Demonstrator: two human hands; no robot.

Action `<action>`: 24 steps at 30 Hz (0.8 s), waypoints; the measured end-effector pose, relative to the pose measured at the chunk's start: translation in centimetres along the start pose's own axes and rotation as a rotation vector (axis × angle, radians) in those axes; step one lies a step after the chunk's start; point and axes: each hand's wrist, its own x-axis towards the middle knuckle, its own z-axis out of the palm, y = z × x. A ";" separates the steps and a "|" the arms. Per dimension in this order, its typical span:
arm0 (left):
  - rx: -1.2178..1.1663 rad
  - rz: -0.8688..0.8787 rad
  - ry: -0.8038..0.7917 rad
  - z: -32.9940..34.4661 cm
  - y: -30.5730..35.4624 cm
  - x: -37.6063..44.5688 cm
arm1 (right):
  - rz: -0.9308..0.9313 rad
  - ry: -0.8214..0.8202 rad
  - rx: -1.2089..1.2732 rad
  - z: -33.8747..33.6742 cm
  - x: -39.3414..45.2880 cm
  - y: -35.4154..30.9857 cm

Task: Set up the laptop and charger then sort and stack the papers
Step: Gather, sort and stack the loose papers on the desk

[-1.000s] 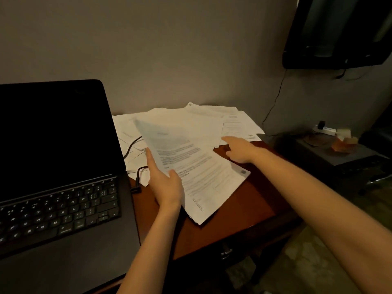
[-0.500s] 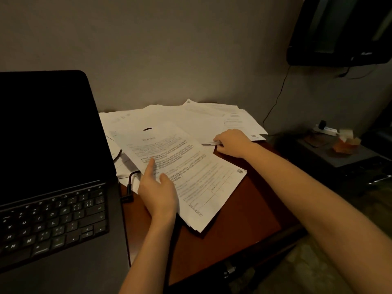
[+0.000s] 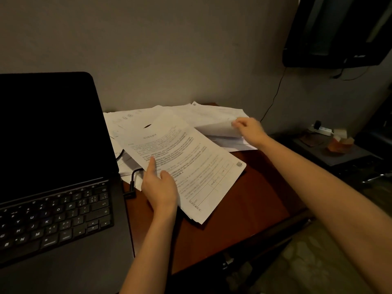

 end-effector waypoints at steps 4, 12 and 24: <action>-0.105 -0.073 -0.008 0.1 0.2 -0.1 | -0.103 0.498 0.031 -0.6 -1.9 -2.4; -0.388 -0.275 -0.003 -1.0 2.2 -0.5 | -0.952 0.166 -0.140 6.3 -13.1 -2.9; 0.006 -0.046 0.008 -1.2 1.6 -0.9 | -0.310 -0.081 -0.185 4.5 -8.7 -3.6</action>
